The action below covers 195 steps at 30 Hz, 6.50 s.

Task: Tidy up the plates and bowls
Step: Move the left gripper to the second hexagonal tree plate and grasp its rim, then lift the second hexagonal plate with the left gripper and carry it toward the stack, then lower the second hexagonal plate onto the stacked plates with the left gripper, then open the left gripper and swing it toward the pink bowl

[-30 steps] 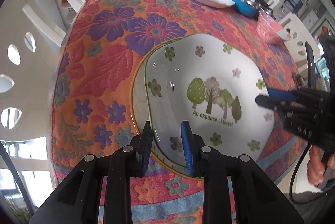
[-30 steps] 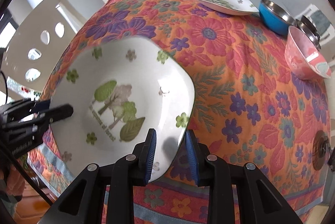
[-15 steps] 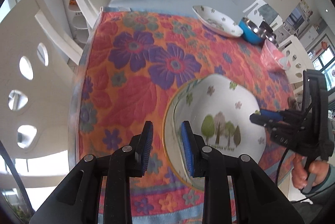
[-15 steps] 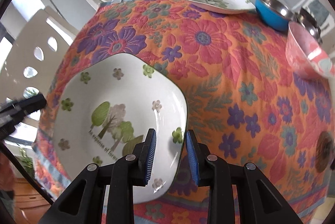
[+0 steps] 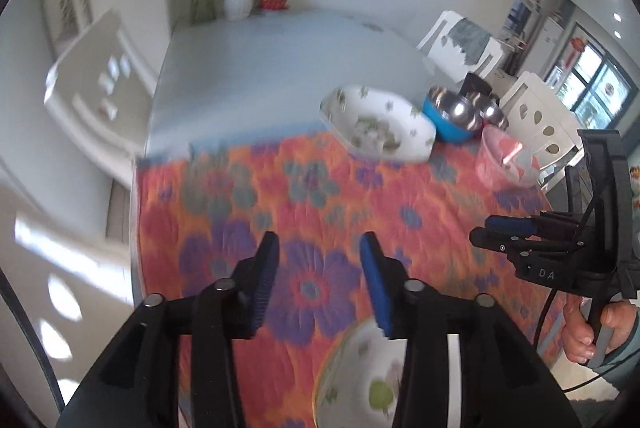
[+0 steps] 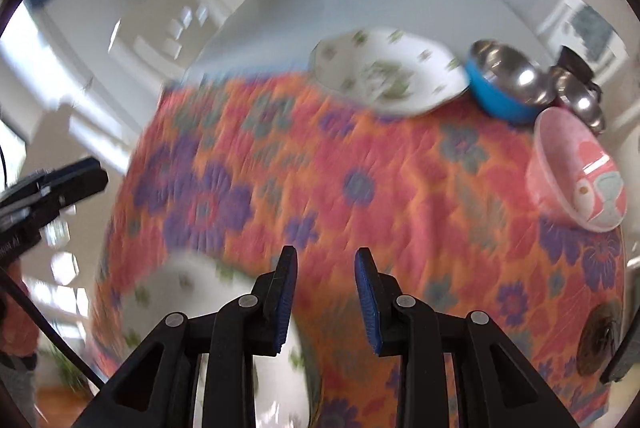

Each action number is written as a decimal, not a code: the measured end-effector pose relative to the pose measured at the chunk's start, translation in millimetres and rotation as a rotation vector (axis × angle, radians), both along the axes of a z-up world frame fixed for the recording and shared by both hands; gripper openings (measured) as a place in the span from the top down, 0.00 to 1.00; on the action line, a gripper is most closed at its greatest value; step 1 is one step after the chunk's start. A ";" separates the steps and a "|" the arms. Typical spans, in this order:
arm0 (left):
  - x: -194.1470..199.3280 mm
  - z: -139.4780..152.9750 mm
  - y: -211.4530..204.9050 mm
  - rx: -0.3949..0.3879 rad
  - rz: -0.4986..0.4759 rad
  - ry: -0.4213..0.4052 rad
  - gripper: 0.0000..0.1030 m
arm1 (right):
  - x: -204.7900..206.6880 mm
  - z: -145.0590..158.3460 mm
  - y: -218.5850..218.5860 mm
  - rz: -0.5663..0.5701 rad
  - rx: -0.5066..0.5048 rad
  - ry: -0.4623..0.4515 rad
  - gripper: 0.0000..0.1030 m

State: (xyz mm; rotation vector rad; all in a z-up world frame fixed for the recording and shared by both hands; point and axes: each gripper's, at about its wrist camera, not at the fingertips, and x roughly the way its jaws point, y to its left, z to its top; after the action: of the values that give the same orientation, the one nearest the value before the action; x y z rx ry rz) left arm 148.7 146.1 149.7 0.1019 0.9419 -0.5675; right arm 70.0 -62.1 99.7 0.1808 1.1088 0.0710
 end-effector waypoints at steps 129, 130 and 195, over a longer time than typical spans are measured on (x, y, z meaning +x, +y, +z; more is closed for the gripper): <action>-169.0 -81.3 40.1 -0.062 -0.039 0.263 0.80 | -163.8 -18.9 44.4 0.174 -0.018 0.055 0.71; -165.8 -83.2 41.5 -0.067 -0.056 0.266 0.80 | -164.0 -19.2 46.6 0.162 -0.024 0.059 0.71; -89.4 -127.2 63.2 -0.158 -0.005 0.475 0.68 | -90.8 -60.3 32.0 -0.046 0.168 0.243 0.58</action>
State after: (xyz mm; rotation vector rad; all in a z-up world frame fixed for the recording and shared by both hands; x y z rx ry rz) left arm 59.2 209.2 22.6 -0.1805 1.3524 -0.6835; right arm -20.8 -30.0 39.5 0.3728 1.3406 0.1035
